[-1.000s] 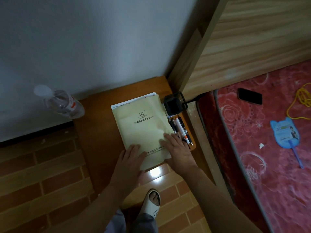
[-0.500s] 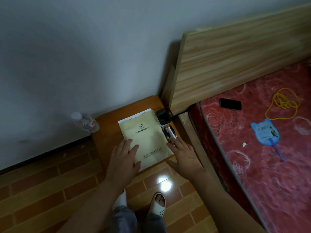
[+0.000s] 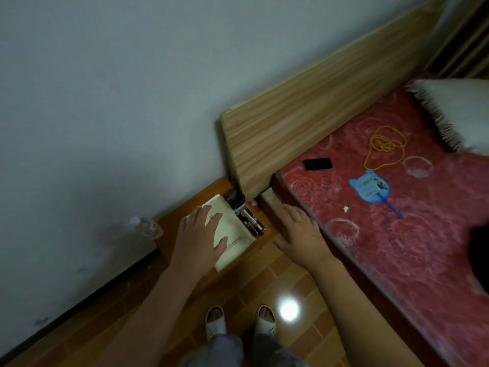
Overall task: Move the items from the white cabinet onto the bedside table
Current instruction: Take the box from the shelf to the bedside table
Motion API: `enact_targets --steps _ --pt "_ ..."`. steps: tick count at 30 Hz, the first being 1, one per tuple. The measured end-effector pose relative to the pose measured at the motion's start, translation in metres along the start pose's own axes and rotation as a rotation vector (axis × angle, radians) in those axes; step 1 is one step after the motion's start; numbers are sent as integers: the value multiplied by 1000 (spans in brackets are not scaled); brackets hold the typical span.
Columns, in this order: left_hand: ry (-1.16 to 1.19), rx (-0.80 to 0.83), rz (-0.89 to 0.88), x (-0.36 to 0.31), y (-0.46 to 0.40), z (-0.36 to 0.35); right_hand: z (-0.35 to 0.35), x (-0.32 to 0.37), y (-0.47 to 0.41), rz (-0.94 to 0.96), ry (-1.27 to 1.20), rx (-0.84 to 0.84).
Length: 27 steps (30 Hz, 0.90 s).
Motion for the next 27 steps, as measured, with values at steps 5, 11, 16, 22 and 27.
enact_targets --steps 5,11,16,22,27 --pt "-51 -35 -181 -58 -9 40 37 -30 58 -201 -11 -49" --pt "-97 -73 -393 -128 -19 74 79 -52 125 -378 -1 -165" --pt "-54 -79 -599 -176 -13 90 100 -53 194 -577 -33 -257" --pt "19 -9 -835 -216 19 100 93 -19 297 -862 -71 -337" --pt "46 -2 -1044 -252 71 111 77 25 386 -1070 -95 -405"
Point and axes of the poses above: each hand's wrist, its own y-axis away from the middle knuckle, its own z-axis out of the back of the hand, x = y × z, the point moved 5 cm from there along -y, towards the middle knuckle, and after that the axes turned 5 degrees about y, right-handed, at the moved point
